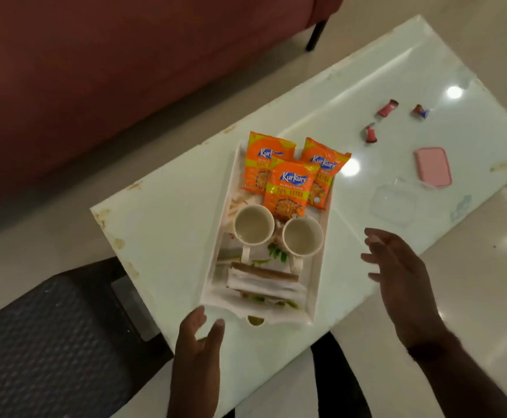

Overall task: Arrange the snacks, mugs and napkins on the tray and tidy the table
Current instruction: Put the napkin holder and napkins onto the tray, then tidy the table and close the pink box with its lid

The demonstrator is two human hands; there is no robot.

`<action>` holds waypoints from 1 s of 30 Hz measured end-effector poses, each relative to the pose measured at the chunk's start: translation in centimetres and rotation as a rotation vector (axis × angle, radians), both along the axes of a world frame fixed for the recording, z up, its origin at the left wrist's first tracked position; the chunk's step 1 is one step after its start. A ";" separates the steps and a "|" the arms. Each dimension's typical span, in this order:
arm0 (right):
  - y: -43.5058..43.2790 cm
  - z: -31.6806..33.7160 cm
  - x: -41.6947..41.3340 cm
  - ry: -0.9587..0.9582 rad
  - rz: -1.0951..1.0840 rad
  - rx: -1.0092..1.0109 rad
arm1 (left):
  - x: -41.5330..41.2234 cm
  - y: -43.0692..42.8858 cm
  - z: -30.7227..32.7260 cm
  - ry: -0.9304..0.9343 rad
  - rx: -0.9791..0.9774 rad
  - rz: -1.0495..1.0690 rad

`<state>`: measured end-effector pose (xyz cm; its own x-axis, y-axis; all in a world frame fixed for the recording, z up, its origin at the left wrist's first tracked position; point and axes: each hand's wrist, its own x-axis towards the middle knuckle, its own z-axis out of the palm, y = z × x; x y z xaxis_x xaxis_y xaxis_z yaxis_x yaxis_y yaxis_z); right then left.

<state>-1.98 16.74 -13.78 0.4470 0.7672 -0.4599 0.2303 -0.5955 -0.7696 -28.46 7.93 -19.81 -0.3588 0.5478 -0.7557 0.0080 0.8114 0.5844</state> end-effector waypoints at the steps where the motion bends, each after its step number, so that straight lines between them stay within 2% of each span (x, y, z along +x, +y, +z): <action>1: 1.8 -0.1 0.7 -0.041 0.068 0.021 | 0.7 -0.5 -0.6 -0.019 -0.038 0.089; 4: 8.1 -1.1 2.5 -0.165 0.312 0.083 | 2.9 -1.9 -2.5 -0.068 -0.141 0.309; 8: 17.3 -2.5 3.3 -0.354 0.772 0.118 | 6.6 -2.3 -4.5 -0.155 -0.218 0.527; 10: 21.4 -3.7 2.9 -0.475 1.038 0.086 | 8.2 -2.2 -5.6 -0.179 -0.203 0.594; 11: 23.2 -4.2 2.5 -0.467 1.078 0.018 | 9.0 -2.1 -6.0 -0.182 -0.191 0.623; 14: 27.7 -6.3 0.8 -0.356 1.044 -0.239 | 10.9 -1.7 -7.0 -0.183 -0.152 0.689; 18: 31.6 -9.6 -0.9 -0.172 1.012 -0.435 | 11.8 -1.0 -7.5 -0.149 -0.077 0.765; 21: 33.0 -11.1 -1.4 -0.147 1.014 -0.579 | 11.4 -0.6 -7.5 -0.116 -0.075 0.814; 27: 33.8 -13.1 -1.2 -0.084 0.938 -0.618 | 10.5 0.3 -8.0 -0.129 -0.086 0.878; 30: 33.7 -13.5 -1.2 0.007 0.874 -0.646 | 10.4 0.4 -8.3 -0.144 -0.114 0.911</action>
<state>-3.19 50.44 -27.26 -0.1403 0.4314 -0.8912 0.7679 -0.5208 -0.3730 -18.07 8.31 -28.10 -0.5126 0.0207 -0.8584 -0.7269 0.5217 0.4466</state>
